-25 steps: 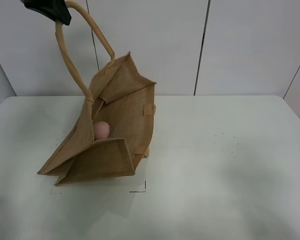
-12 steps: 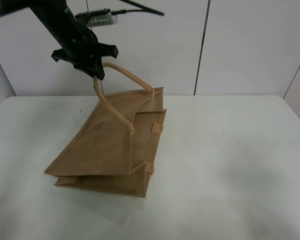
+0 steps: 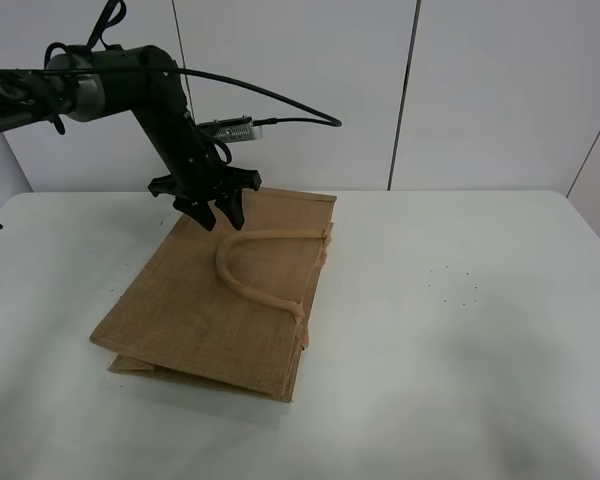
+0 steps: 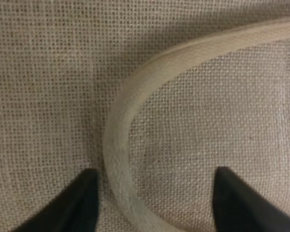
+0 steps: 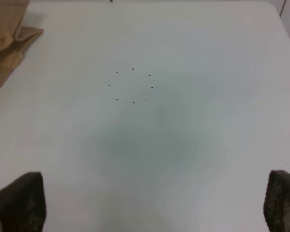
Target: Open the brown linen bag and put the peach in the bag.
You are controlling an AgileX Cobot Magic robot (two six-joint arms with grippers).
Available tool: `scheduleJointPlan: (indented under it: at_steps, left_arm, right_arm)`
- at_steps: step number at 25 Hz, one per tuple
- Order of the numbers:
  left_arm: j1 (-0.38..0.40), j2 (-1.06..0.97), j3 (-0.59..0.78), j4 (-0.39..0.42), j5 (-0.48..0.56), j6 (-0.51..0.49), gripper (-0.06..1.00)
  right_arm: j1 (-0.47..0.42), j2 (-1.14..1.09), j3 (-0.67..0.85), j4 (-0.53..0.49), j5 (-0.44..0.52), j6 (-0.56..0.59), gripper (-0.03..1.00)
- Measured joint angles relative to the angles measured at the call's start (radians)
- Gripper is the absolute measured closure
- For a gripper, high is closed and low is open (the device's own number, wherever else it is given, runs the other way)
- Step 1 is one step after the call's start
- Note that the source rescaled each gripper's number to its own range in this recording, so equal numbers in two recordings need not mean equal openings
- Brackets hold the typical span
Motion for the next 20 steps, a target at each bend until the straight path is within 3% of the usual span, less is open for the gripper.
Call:
scheduleJointPlan:
  at_steps: [2,5,12,20]
  left_arm:
    - [0.0,0.0,0.0,-0.002,0.0,0.001,0.1]
    - [0.0,0.0,0.0,0.006,0.002,0.014,0.07]
    - [0.023,-0.002,-0.002,0.187,0.032,-0.033,0.06]
    - [0.216,-0.002,-0.003,0.233,0.061,-0.041,0.06]
  right_arm:
    - [0.0,0.0,0.0,0.0,0.0,0.0,-0.03]
    - [0.0,0.0,0.0,0.0,0.0,0.0,-0.03]
    - [0.0,0.0,0.0,0.0,0.0,0.0,-0.03]
    - [0.0,0.0,0.0,0.0,0.0,0.0,-0.03]
